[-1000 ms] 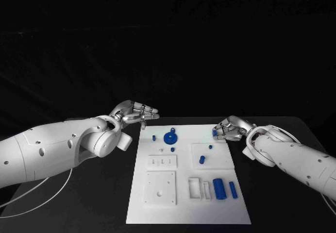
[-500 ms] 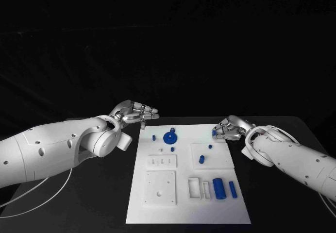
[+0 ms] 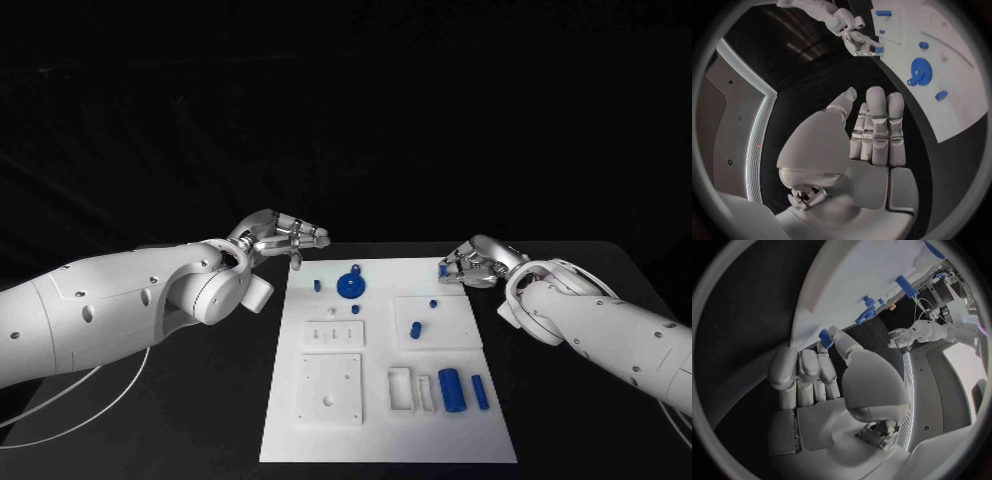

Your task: Assemble the parts on the task board

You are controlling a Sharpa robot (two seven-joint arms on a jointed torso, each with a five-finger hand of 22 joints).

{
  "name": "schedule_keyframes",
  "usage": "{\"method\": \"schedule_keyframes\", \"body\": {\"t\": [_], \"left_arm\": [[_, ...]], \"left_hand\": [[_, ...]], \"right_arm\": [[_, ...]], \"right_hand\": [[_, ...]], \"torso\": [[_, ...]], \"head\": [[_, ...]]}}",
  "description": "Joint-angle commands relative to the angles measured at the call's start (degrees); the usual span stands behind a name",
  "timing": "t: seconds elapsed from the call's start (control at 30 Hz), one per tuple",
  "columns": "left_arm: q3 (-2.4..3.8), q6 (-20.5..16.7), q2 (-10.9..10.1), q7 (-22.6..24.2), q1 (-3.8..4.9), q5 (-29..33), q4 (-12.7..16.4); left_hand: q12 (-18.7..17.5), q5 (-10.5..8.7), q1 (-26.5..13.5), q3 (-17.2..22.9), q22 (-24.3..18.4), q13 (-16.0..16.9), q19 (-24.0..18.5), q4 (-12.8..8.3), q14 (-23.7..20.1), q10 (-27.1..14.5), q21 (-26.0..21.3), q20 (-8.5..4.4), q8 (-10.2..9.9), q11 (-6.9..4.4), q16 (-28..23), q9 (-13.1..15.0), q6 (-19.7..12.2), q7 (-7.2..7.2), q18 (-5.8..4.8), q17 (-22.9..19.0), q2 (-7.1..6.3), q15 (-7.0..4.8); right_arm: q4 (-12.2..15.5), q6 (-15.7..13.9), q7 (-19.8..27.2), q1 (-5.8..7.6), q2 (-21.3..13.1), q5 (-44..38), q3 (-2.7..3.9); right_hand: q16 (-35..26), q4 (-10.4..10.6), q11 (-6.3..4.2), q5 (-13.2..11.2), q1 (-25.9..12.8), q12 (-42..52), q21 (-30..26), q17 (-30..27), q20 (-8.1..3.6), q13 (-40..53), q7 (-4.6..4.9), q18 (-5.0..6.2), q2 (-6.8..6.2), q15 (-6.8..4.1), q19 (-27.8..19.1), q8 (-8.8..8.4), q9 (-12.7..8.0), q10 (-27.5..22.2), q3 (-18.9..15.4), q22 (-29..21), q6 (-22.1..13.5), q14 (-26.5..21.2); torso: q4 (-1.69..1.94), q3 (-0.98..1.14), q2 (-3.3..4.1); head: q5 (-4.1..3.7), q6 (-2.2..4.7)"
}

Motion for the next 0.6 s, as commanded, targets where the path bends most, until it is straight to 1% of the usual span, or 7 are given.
{"method": "schedule_keyframes", "body": {"t": [0.03,0.2,0.4,0.47,0.53,0.57,0.6], "left_arm": [[0.09,4.1,0.2,-4.8,0.16,-1.9,-0.1],[0.15,8.2,1.2,-11.3,0.90,-4.5,-1.4],[0.17,10.3,3.5,-16.9,1.88,-6.5,-3.7],[0.17,10.5,4.3,-18.2,2.18,-7.0,-4.4],[0.17,10.8,5.1,-19.8,2.46,-7.5,-5.1],[0.16,11.0,5.5,-20.4,2.55,-7.8,-5.4],[0.15,11.2,5.9,-21.3,2.64,-8.1,-5.7]], "left_hand": [[0.2,-0.50,-1.2,-0.3,-0.1,0.2,0.1,1.0,0.2,2.2,-0.1,-0.48,0.0,-0.52,0.5,0.0,0.7,-0.08,0.66,0.2,0.12,-0.63],[1.2,-1.64,-4.7,-3.9,0.0,1.4,1.1,4.6,1.9,11.3,0.1,-2.47,0.0,-2.92,5.0,0.4,2.7,-1.36,-0.73,3.7,0.39,-2.47],[12.8,-0.06,-9.0,-6.4,0.8,8.8,2.4,7.8,1.0,12.1,0.4,-3.99,0.3,-4.82,12.4,5.7,6.6,-3.13,-1.80,10.9,0.42,-3.82],[16.3,0.42,-9.9,-5.9,1.3,11.6,2.5,8.3,0.9,11.7,0.4,-4.31,0.5,-5.29,13.7,9.2,7.7,-3.76,-2.02,12.7,-0.32,-4.15],[19.8,0.35,-10.8,-4.8,2.1,15.1,2.6,9.2,1.0,10.0,0.1,-4.52,0.4,-5.53,14.8,15.5,7.7,-4.18,-2.27,14.7,-1.10,-4.35],[20.2,0.26,-10.9,-4.6,2.2,15.5,2.6,9.4,0.9,9.8,0.0,-4.56,0.4,-5.53,14.8,16.5,7.8,-4.16,-2.30,14.9,-1.14,-4.24],[21.4,0.23,-11.1,-4.2,2.9,16.9,2.7,9.8,1.2,9.1,-0.3,-4.51,0.1,-5.66,15.3,21.1,7.1,-4.33,-2.26,15.8,-1.90,-4.41]], "right_arm": [[1.7,-1.3,-1.2,0.27,-0.5,-1.7,0.04],[6.2,-0.8,-2.9,1.30,-1.4,-3.0,0.04],[10.6,0.3,-5.3,2.31,-1.2,-4.9,0.04],[11.6,0.6,-6.1,2.46,-0.9,-5.3,0.04],[12.6,0.9,-6.9,2.56,-0.4,-5.9,0.04],[12.9,1.1,-7.3,2.59,-0.2,-6.0,0.04],[13.4,1.2,-7.7,2.62,0.0,-6.3,0.04]], "right_hand": [[0.2,-0.2,-0.03,-0.4,0.1,0.2,0.1,0.2,-0.56,2.0,-0.17,-0.51,0.25,-0.29,2.5,0.19,0.4,0.3,0.5,7.8,0.5,0.0],[0.2,-0.1,-0.04,-0.4,0.2,0.2,0.0,0.2,-0.57,2.0,-0.19,-0.48,0.12,-0.31,2.4,0.18,0.4,0.3,0.6,7.7,0.6,0.0],[0.2,0.0,-0.04,-0.5,0.2,0.2,0.0,0.2,-0.56,2.0,-0.19,-0.47,-0.04,-0.30,2.5,0.17,0.4,0.3,0.8,7.7,0.5,0.0],[0.1,0.0,-0.06,-0.6,0.2,0.2,0.0,0.2,-0.57,2.0,-0.19,-0.46,-0.08,-0.31,2.5,0.17,0.4,0.3,0.9,7.7,0.5,0.0],[0.1,0.0,-0.06,-0.6,0.2,0.2,0.0,0.2,-0.57,2.0,-0.19,-0.46,-0.08,-0.31,2.5,0.17,0.4,0.3,0.9,7.7,0.5,0.0],[0.1,0.0,-0.05,-0.6,0.2,0.2,-0.1,0.2,-0.57,2.0,-0.18,-0.45,-0.12,-0.31,2.5,0.17,0.4,0.3,0.9,7.7,0.5,0.0],[0.1,0.1,-0.04,-0.7,0.2,0.2,-0.1,0.2,-0.57,2.0,-0.18,-0.44,-0.15,-0.31,2.5,0.16,0.4,0.3,0.9,7.7,0.5,0.0]], "torso": [[-0.23,0.01,-0.25],[-0.70,0.08,-1.17],[-0.89,0.20,-2.33],[-0.89,0.24,-2.68],[-0.84,0.31,-2.99],[-0.82,0.36,-3.16],[-0.80,0.40,-3.25]], "head": [[0.14,0.25],[0.49,0.49],[0.73,0.60],[0.93,0.48],[1.04,0.37],[1.04,0.28],[1.04,0.25]]}}
